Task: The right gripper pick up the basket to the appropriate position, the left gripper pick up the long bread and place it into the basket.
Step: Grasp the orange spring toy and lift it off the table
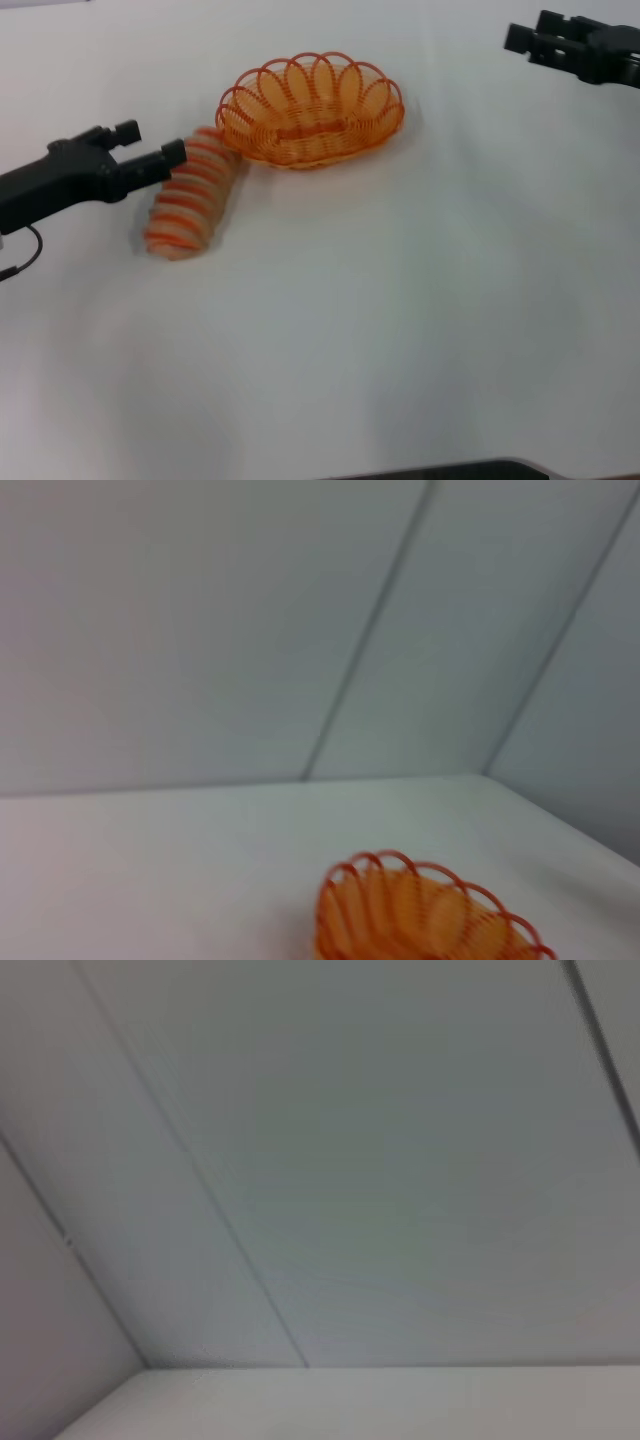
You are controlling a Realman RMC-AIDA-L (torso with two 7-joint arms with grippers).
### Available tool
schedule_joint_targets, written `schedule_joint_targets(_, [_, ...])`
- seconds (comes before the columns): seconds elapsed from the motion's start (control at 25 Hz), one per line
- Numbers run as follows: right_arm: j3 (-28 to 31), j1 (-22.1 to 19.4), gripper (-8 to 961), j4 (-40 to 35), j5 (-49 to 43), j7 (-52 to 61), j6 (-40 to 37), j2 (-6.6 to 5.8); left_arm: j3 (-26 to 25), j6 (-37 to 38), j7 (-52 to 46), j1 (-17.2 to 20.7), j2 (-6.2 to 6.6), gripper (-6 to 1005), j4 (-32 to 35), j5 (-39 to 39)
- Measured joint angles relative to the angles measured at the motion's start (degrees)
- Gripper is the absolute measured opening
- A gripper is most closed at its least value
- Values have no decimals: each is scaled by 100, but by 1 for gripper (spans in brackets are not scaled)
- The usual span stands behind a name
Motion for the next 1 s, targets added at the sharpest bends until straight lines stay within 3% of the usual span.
schedule_joint_targets(0.2, [5,-101,846,-4,-213,-386,-366,-220,402,200,-388,-37,147,859,27,262])
schedule_joint_targets(0.36, [27,-109,848,-6,-355,-449,-383,-246,645,167,-906,-90,187,860,338,734])
schedule_joint_targets(0.72, [28,-118,843,-7,-370,-488,-415,-275,671,-11,-2319,-162,22,860,1723,1529])
schedule_joint_targets(0.88, [32,-125,844,-7,-370,-488,-418,-280,731,-191,-3385,-400,-82,860,2227,2335])
schedule_joint_targets(1.0, [53,-120,845,-7,-370,-486,-409,-280,958,41,-4060,-639,-85,860,2505,2830])
